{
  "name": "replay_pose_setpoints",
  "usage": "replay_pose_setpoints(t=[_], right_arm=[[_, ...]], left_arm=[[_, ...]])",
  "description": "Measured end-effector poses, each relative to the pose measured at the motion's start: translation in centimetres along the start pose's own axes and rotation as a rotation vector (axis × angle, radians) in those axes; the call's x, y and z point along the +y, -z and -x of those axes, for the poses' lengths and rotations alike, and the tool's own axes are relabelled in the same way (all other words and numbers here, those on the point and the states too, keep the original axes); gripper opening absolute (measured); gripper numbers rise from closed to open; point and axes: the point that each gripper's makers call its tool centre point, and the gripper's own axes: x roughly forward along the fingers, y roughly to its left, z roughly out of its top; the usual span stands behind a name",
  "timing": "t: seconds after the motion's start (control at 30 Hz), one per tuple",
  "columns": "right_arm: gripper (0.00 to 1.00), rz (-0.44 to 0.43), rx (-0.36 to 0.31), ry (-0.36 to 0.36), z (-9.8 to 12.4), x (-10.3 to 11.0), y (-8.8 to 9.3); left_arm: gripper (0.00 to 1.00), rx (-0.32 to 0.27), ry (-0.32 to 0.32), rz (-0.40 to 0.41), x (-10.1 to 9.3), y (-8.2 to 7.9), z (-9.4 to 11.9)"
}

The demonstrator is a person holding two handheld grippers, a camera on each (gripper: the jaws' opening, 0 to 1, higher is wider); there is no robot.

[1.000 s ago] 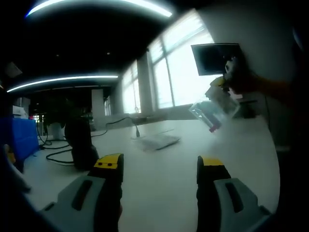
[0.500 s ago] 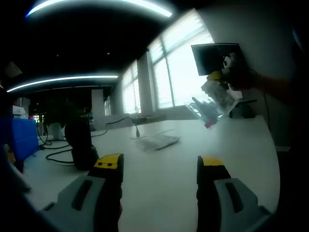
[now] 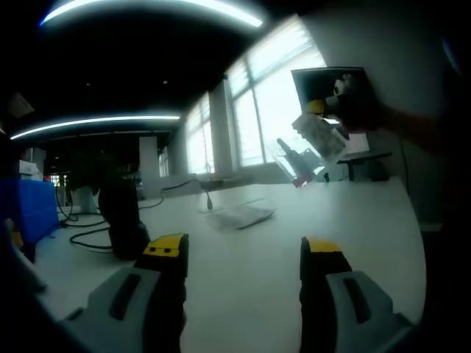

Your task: Clip sheet goods on table flip sheet goods clip sheet goods scan sheet goods put sheet goods back to table

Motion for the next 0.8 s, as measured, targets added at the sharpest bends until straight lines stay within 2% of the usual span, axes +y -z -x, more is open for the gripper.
replay_pose_setpoints(t=[0.17,0.47,0.53,0.8], right_arm=[[0.0,0.025,-0.011,0.007,-1.6,1.0,-0.1],[0.0,-0.037,-0.021,0.046,-4.9,1.0,0.0],[0.0,-0.08,-0.028,0.069,-5.7,0.6,0.2],[0.0,-0.074,-0.038,0.114,-8.4,1.0,0.6]], left_arm=[[0.54,-0.004,0.002,0.003,0.0,-0.1,0.0],[0.54,-0.008,0.008,0.011,-0.1,-0.1,0.0],[0.54,-0.012,0.012,0.007,-0.2,-0.2,0.1],[0.54,-0.009,0.026,0.0,-0.4,-0.1,0.0]])
